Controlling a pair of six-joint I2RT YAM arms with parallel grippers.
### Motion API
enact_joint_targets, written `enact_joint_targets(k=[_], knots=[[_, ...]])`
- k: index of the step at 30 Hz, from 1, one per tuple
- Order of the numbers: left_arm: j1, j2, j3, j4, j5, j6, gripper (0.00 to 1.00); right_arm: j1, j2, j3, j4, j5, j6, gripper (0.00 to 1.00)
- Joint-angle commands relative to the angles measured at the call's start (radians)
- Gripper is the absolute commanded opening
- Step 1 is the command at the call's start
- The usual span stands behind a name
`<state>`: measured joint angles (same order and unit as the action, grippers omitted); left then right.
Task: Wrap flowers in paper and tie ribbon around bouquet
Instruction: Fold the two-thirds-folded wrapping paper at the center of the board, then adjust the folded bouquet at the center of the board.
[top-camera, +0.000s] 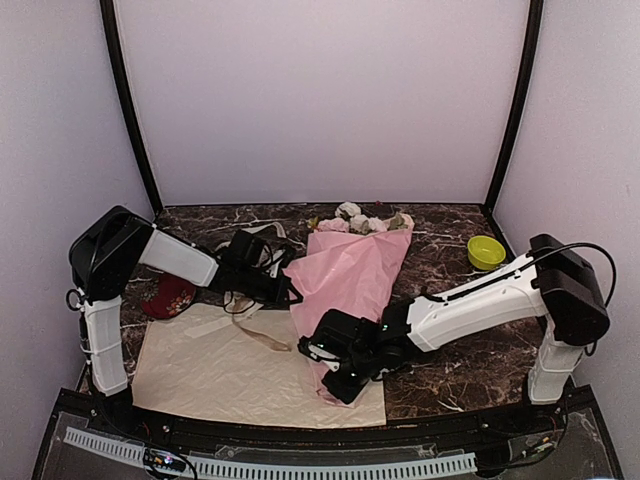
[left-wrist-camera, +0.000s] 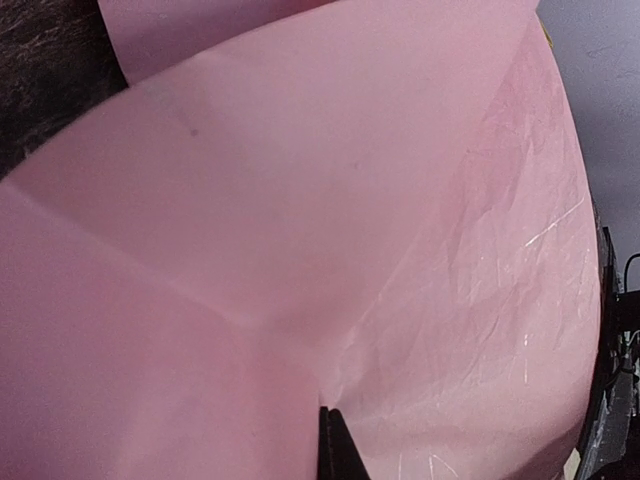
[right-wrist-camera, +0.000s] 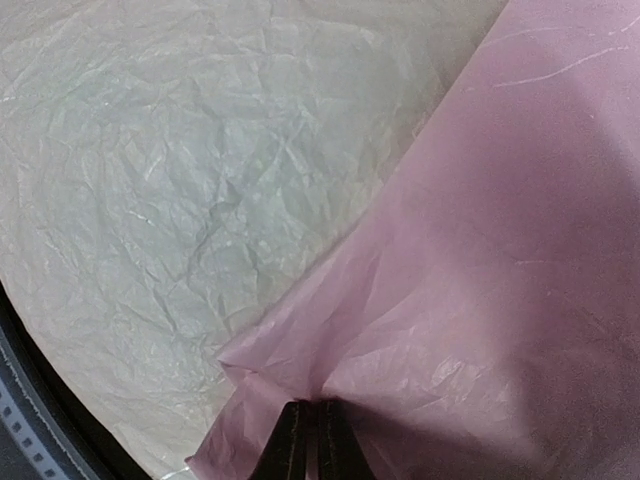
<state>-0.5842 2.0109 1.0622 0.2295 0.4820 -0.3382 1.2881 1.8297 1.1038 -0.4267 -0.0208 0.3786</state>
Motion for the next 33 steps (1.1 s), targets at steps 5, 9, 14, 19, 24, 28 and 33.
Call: enact_joint_targets(k=[5,9,14,19,24,28,33], knots=[[0.011,0.012,0.084,-0.065,-0.061,0.062,0.0,0.005,0.011,-0.041,0.015,-0.04,0.025,0.06],[0.014,0.02,0.097,-0.097,-0.098,0.064,0.0,0.004,-0.078,-0.014,-0.002,-0.021,0.034,0.09],[0.014,0.036,0.091,-0.08,-0.078,0.057,0.0,-0.081,-0.275,-0.071,0.06,-0.055,0.08,0.15],[0.014,0.045,0.093,-0.065,-0.068,0.048,0.0,-0.241,-0.374,-0.135,0.145,-0.068,0.111,0.21],[0.014,0.055,0.099,-0.07,-0.074,0.039,0.0,-0.341,-0.29,-0.067,0.195,-0.019,0.114,0.23],[0.014,0.07,0.108,-0.095,-0.09,0.023,0.0,-0.354,-0.15,0.036,0.241,-0.035,0.096,0.23],[0.015,0.074,0.113,-0.092,-0.096,0.016,0.02,-0.356,0.034,0.152,0.202,-0.026,0.083,0.23]])
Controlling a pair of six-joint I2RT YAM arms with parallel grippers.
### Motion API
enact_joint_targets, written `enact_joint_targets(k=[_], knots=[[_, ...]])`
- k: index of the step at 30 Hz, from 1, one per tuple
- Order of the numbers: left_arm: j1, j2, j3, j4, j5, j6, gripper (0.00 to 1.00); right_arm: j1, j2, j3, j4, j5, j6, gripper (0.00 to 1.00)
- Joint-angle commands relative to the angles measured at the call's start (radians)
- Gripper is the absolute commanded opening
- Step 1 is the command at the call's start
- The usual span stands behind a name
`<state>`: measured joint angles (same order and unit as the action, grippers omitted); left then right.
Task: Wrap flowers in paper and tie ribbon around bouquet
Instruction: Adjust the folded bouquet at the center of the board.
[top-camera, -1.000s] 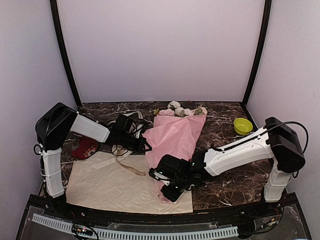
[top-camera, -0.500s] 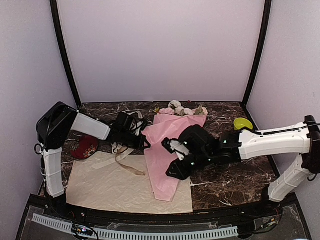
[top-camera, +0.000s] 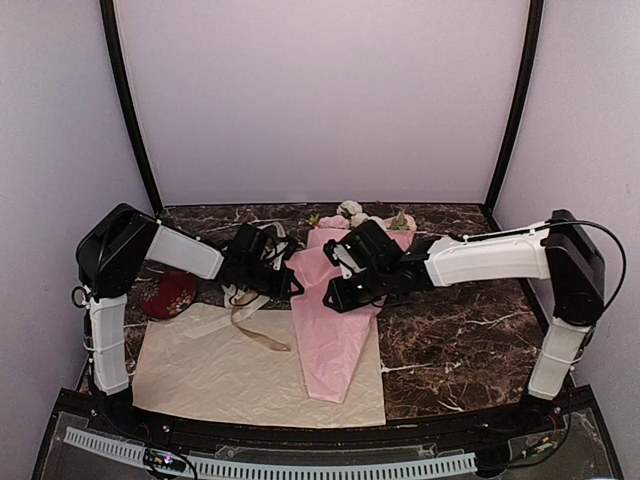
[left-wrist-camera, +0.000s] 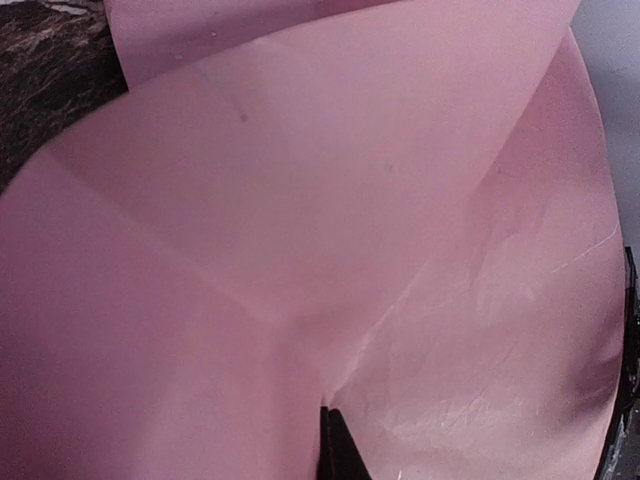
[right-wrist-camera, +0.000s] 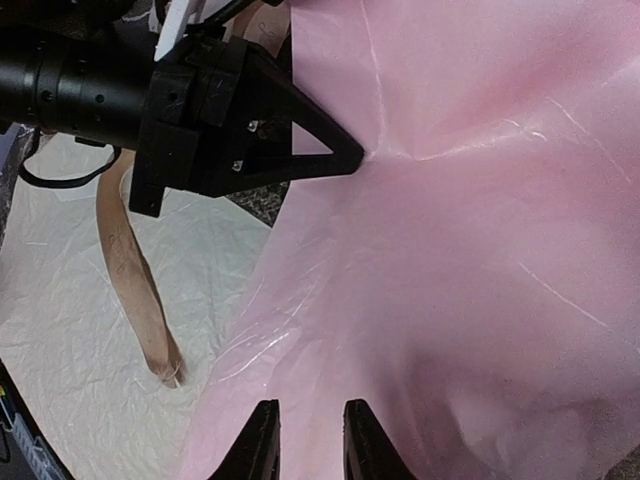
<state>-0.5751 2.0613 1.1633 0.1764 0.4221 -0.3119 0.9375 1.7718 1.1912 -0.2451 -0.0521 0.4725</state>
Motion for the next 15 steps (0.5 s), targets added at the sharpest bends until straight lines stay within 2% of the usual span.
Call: enact_joint_targets(k=[1,5,8,15], knots=[[0.006,0.023,0.017,-0.039,-0.038,-0.008,0.03,-0.006,0.114,0.066,0.023,-0.004,-0.007,0.22],[0.006,0.022,0.056,-0.075,-0.057,0.007,0.07,-0.006,0.196,0.078,0.004,-0.003,-0.001,0.22],[0.011,0.014,0.096,-0.116,-0.088,0.032,0.15,-0.006,0.227,0.069,-0.004,-0.001,0.005,0.22],[0.033,-0.112,0.135,-0.184,-0.171,0.089,0.4,-0.005,0.228,0.032,0.021,-0.016,0.035,0.21]])
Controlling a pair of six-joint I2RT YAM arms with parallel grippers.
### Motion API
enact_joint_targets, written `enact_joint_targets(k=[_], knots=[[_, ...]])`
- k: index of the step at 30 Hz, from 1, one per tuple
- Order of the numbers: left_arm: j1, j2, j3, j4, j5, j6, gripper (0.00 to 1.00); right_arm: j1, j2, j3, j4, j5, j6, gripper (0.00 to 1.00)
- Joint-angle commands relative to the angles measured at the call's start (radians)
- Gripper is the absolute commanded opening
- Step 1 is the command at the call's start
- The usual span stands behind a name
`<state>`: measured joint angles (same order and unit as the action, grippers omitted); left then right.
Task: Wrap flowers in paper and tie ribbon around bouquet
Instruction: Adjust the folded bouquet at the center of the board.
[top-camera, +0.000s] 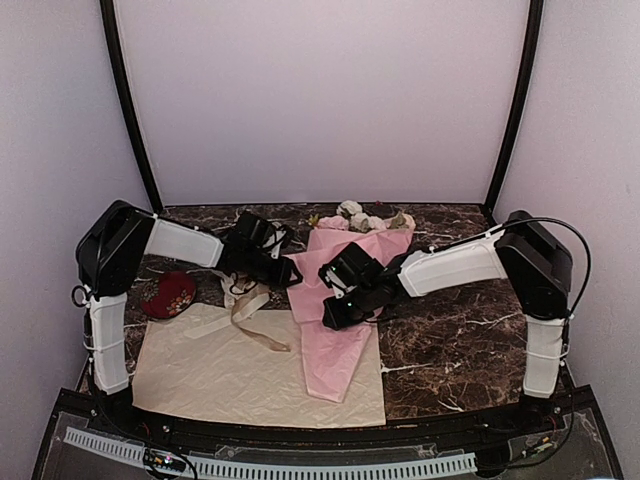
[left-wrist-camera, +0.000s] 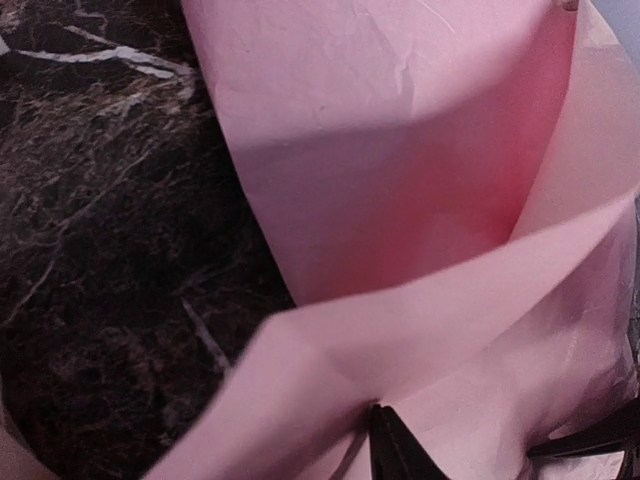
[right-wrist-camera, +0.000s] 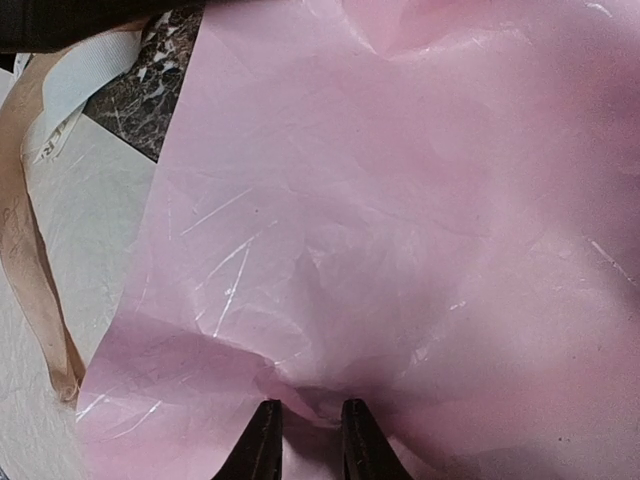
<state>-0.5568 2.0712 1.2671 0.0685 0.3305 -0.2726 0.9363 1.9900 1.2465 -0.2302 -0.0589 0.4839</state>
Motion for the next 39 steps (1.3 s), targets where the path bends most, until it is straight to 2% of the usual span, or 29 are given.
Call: enact_joint_targets(k=[1,7,10,12,18,22,26,32,35,37,39], knots=[[0.017,-0.149,0.034,-0.091,-0.111,0.06,0.43,-0.004,0.01,-0.024,0.007,-0.011,0.028,0.21],[0.014,-0.324,0.021,-0.191,-0.281,0.078,0.46,-0.002,0.007,-0.034,0.036,-0.036,0.053,0.22],[-0.031,-0.395,-0.034,-0.186,-0.27,0.073,0.41,0.001,0.005,-0.033,0.049,-0.047,0.059,0.22],[-0.078,-0.411,-0.096,-0.15,-0.211,0.056,0.39,0.001,0.004,-0.032,0.054,-0.049,0.059,0.22],[-0.127,-0.264,-0.114,-0.07,-0.03,-0.024,0.35,0.004,-0.004,-0.04,0.068,-0.053,0.057,0.22],[-0.127,-0.169,-0.084,-0.045,0.001,-0.037,0.35,0.008,-0.027,-0.054,0.081,-0.048,0.058,0.22],[-0.126,-0.071,-0.013,-0.132,0.022,-0.025,0.34,0.015,-0.046,-0.044,0.072,-0.046,0.042,0.22],[-0.119,-0.052,-0.048,-0.145,0.013,-0.023,0.32,0.013,-0.139,-0.014,0.013,-0.052,0.031,0.24],[-0.104,-0.05,-0.065,-0.145,0.025,-0.03,0.3,-0.002,-0.223,-0.02,-0.047,-0.049,0.08,0.36],[-0.097,-0.05,-0.07,-0.142,0.039,-0.034,0.3,-0.032,-0.298,-0.07,-0.079,-0.042,0.145,0.52],[-0.095,-0.048,-0.075,-0.131,0.045,-0.035,0.3,-0.082,-0.379,-0.186,-0.076,-0.059,0.23,0.69]])
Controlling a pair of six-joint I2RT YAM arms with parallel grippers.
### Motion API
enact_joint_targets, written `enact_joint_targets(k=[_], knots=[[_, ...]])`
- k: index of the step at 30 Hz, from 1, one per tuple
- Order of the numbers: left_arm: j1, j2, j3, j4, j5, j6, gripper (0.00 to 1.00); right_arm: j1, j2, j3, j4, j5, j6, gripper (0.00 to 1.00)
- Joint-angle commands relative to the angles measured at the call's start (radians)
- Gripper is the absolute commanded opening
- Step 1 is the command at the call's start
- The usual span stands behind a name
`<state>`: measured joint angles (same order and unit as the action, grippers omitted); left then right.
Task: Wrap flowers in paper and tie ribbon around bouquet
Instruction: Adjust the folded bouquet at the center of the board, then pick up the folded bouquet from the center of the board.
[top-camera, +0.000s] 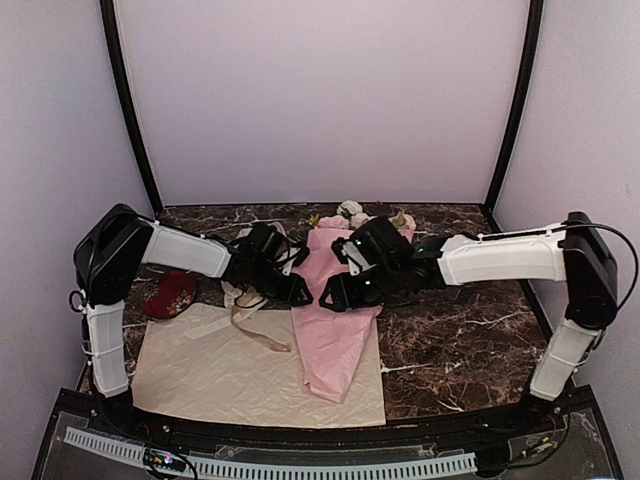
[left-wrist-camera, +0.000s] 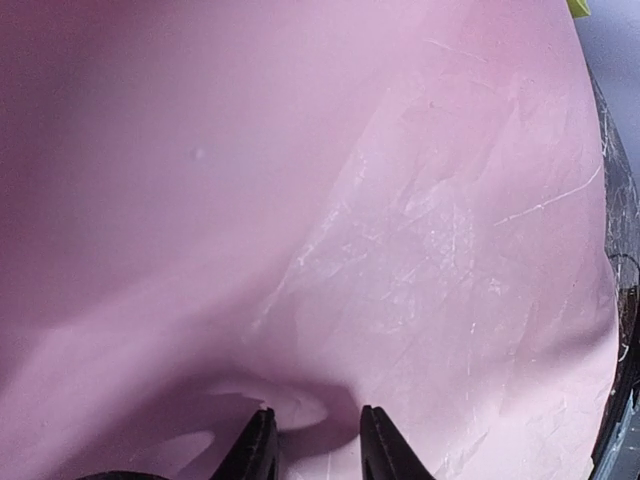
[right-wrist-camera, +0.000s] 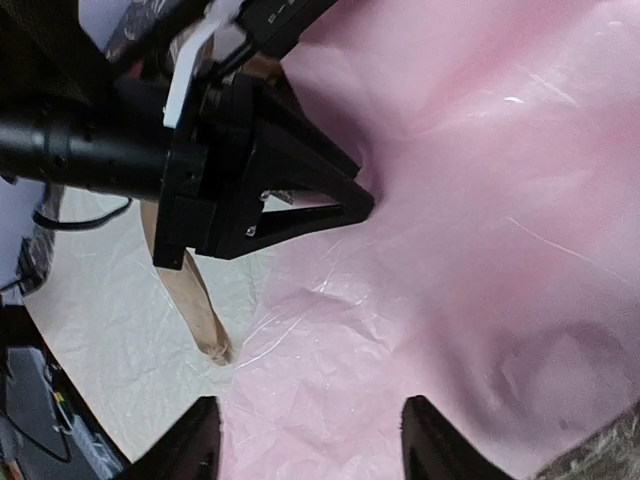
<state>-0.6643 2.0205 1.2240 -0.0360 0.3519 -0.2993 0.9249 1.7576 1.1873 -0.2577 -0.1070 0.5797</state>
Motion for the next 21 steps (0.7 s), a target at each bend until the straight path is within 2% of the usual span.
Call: enact_joint_targets(k=[1,4,8,12,21], knots=[[0.013,0.004,-0.034,-0.022,0.028,-0.009,0.3,-0.104,-0.193,-0.211,-0.018,-0.03,0.179,0.73],[0.014,0.007,-0.043,-0.002,0.048,-0.013,0.3,-0.189,-0.293,-0.392,0.097,-0.11,0.271,0.87],[0.015,0.013,-0.053,0.014,0.056,-0.02,0.3,-0.271,-0.29,-0.497,0.246,-0.217,0.321,0.96],[0.015,0.016,-0.059,0.025,0.063,-0.024,0.3,-0.297,-0.202,-0.473,0.324,-0.259,0.278,0.97],[0.019,0.024,-0.067,0.035,0.073,-0.029,0.3,-0.317,0.035,-0.354,0.441,-0.317,0.27,0.92]])
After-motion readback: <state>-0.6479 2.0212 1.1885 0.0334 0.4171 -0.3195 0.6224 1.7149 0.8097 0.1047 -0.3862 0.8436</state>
